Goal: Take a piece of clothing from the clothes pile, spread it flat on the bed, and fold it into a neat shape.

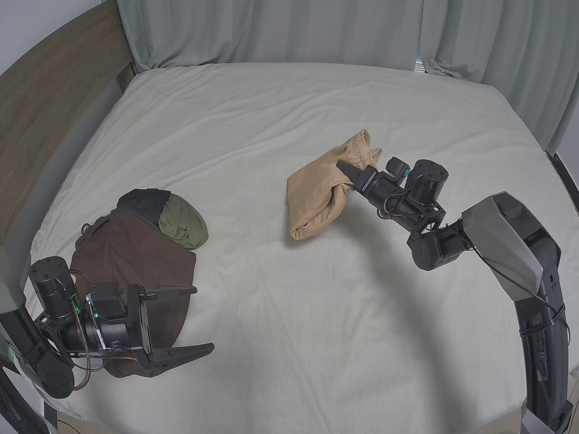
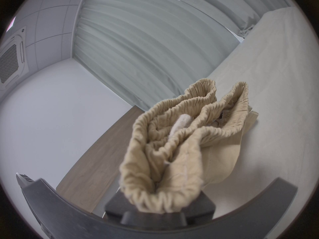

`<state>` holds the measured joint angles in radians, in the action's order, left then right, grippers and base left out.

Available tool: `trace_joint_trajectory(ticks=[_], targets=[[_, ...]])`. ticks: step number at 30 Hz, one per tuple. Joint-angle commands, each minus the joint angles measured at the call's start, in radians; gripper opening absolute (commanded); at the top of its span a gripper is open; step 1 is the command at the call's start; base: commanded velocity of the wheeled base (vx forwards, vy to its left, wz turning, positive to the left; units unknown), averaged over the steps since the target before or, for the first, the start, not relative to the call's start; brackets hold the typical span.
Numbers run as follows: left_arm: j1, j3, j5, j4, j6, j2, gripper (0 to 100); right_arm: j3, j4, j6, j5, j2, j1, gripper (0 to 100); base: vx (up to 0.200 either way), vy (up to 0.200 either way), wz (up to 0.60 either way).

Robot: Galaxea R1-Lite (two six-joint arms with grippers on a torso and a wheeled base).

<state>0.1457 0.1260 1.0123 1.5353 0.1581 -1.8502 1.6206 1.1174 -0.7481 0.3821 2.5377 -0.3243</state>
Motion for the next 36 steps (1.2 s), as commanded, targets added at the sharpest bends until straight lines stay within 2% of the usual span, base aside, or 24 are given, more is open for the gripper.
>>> trace_joint_trajectory(ticks=[1,8,14,24,25,30,36], targets=[[-0.002,-0.003,0.000,0.000,0.000,-0.003,100,0.027,-0.008,0.001,0.000,0.092,0.021,0,0.000,0.000,0.00],[0.000,-0.003,0.000,0.000,0.000,0.002,100,-0.079,0.019,0.006,-0.006,0.110,0.022,0,0.000,0.000,0.00],[0.000,-0.002,0.000,0.000,0.000,0.005,100,-0.217,0.116,0.006,-0.012,0.108,0.021,0,0.000,0.000,0.00],[0.005,-0.002,0.000,0.002,0.000,0.006,100,-0.314,0.232,0.012,-0.011,0.112,0.042,0,0.000,0.000,0.00],[0.008,0.000,0.000,0.002,0.000,0.006,100,-0.314,0.232,0.012,-0.011,0.112,0.042,100,0.000,0.000,0.00],[0.014,0.001,0.000,0.002,0.000,0.006,100,-0.318,0.236,0.016,-0.012,0.108,0.048,100,0.000,0.000,0.00],[0.014,0.003,0.000,0.002,0.000,0.006,100,-0.516,0.292,0.122,-0.011,0.064,0.045,100,0.000,0.000,0.00]])
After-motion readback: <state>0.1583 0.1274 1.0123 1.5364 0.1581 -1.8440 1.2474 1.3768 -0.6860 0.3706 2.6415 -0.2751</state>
